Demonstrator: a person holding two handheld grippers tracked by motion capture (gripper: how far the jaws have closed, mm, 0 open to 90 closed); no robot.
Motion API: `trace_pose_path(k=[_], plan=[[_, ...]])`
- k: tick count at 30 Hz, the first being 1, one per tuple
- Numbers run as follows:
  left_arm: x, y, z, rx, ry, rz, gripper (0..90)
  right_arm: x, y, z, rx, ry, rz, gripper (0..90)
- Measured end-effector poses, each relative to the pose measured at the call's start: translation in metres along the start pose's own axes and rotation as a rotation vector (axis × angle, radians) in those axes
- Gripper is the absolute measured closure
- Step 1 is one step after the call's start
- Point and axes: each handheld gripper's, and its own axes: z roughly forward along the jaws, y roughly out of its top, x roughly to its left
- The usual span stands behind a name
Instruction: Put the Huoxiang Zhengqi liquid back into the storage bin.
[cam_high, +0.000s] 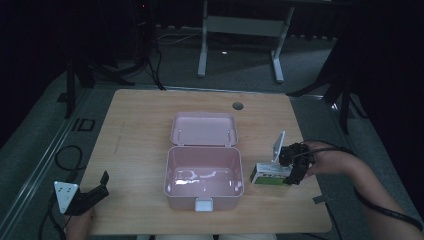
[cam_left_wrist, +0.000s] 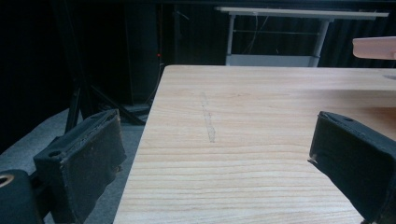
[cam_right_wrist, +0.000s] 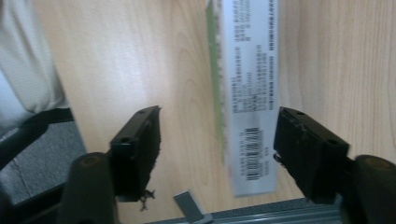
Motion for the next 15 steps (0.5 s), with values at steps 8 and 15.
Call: trace_pose_path(k=[8, 15], plan=[[0.0, 0.0, 0.0, 0.0, -0.002, 0.0, 3.4, -0.014, 0.011, 0.015, 0.026, -0.009, -0.024, 38.9], [0.001, 0.0, 0.0, 0.0, -0.008, -0.001, 3.4, -0.027, 0.017, 0.028, 0.061, 0.009, -0.027, 46.8]])
